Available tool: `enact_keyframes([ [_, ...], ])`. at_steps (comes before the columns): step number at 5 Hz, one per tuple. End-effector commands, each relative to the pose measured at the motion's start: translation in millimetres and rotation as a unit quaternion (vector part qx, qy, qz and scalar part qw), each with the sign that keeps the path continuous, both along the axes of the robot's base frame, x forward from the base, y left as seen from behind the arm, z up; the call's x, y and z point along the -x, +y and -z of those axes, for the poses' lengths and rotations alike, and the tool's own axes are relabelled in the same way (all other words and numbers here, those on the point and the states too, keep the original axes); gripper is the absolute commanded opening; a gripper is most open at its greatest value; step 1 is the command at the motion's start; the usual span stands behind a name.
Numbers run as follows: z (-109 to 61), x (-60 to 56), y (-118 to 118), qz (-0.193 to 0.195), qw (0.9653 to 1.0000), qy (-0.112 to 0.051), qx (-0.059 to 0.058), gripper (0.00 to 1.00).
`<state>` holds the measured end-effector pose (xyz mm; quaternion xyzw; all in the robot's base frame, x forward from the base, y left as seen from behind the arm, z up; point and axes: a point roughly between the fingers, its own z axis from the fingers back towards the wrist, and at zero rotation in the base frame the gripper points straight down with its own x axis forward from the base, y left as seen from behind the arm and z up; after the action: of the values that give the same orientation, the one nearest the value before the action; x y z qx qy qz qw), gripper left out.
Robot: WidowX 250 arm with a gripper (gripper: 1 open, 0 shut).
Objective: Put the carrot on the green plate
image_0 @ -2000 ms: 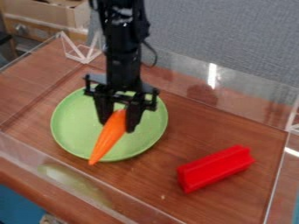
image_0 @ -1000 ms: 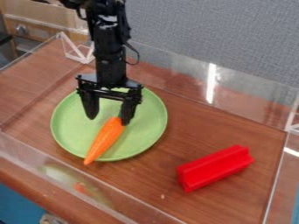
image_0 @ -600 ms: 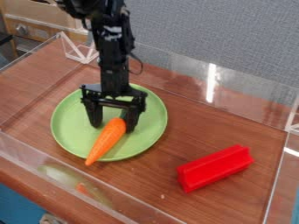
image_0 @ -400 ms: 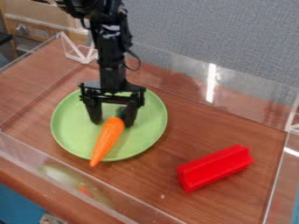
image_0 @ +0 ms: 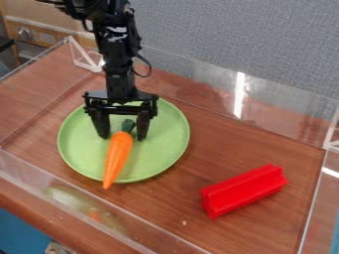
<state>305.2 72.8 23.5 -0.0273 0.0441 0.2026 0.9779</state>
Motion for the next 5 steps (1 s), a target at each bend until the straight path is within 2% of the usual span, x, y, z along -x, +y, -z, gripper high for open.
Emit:
enact_keyframes([
  [1,-2.5,3.5,12,-0.023,0.9997,-0.008,-0.004,1.0],
  [3,-4.7,22.4,9,0.014,0.9998,-0.009,-0.004,1.0],
  [5,-18.3,-4.2,-29,0.034,0.9993,-0.015,-0.001,1.0],
])
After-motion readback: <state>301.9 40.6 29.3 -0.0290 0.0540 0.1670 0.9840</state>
